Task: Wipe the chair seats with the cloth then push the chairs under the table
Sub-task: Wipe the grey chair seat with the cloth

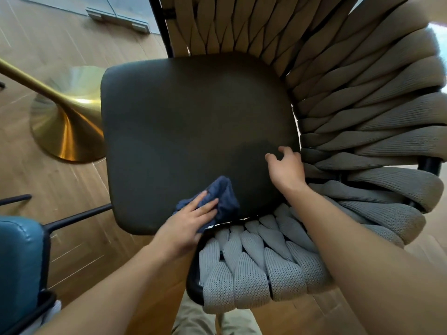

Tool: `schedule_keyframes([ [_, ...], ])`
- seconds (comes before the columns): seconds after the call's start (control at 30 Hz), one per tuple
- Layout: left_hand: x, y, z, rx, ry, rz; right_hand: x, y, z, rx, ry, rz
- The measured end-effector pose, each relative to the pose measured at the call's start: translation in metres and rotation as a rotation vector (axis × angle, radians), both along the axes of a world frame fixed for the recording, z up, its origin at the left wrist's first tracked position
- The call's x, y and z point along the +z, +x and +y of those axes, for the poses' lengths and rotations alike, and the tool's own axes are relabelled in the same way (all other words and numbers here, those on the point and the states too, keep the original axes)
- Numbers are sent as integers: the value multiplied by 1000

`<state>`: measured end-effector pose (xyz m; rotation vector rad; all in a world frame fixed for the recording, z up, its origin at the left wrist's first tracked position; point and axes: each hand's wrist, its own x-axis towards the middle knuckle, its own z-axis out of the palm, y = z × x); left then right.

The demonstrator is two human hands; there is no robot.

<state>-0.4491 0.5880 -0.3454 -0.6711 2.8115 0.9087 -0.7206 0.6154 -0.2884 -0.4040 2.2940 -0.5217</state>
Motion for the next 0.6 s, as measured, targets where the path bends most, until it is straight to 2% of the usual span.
schedule_keyframes([
  [0.03, 3, 10, -4, 40, -20, 2, 0, 0, 0, 2, -6, -3],
  [0.17, 7, -23, -8, 518, 66, -21, 0, 1, -2, 3, -21, -13],
  [0.23, 5, -66, -7, 548, 101, -12, 1, 1, -2, 10, -20, -5],
  [0.3, 2, -102, -2, 421, 162, 4, 2, 1, -1, 20, -17, 13],
  [0.4, 3, -114, 8, 71, 191, -48, 2, 3, 0, 42, -19, 38],
  [0.5, 7, -74, 0, -248, 85, 4, 3, 7, -1, 70, -8, 39],
  [0.6, 10, -16, -22, -382, -1, -76, 4, 15, -2, 115, 6, 46],
])
